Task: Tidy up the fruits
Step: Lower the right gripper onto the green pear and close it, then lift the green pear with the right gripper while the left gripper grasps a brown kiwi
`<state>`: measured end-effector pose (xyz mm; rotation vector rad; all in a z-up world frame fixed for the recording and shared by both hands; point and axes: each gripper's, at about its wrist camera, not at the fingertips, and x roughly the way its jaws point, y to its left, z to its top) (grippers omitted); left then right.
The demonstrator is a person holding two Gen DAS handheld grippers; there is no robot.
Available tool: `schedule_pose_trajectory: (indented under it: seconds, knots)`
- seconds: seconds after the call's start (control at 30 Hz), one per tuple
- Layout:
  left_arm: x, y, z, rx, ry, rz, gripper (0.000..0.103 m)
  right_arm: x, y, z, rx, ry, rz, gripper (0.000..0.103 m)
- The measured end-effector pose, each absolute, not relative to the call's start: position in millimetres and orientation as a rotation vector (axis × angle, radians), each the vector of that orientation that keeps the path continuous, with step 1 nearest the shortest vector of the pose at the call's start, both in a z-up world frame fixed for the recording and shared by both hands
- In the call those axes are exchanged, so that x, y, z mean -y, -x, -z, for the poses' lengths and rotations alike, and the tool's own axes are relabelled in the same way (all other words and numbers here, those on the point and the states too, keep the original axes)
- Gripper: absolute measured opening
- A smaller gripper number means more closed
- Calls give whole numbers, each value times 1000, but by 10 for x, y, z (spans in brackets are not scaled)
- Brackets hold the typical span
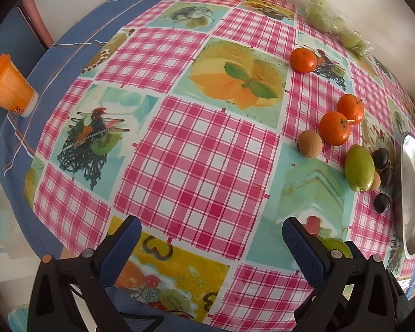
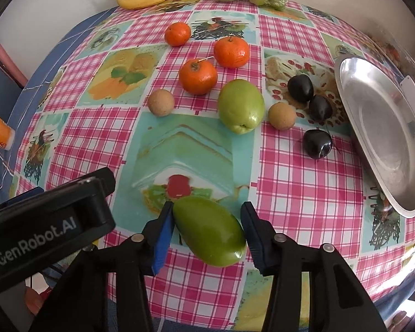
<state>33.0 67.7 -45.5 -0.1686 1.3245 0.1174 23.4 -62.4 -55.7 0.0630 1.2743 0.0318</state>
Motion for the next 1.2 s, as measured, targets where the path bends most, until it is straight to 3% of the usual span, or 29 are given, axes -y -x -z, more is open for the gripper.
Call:
schedule_pose_trajectory:
  seconds: [0.47, 0.73, 0.87, 0.9, 0.97, 1.2]
  knots:
    - [-640, -442, 371, -1314, 203, -59, 103, 915, -197, 406, -1254, -188, -52, 37]
    - [-677, -666, 316, -1295, 314, -17, 101, 1091, -253, 303, -1227, -256, -56, 36]
    - [-604, -749, 340, -1298, 322, 2, 92, 1148, -318, 233, -1208, -280, -57, 34]
    - [-573, -781, 348, -1299, 325, 7, 91, 1165, -332, 219, -1202, -289, -58, 33]
    - [-547, -831, 355, -1299, 333, 13, 89, 1209, -352, 165, -1180, -310, -61, 5]
    - [-445, -918, 376, -1299, 315, 14, 88, 1271, -383, 182, -1204, -306, -69, 5]
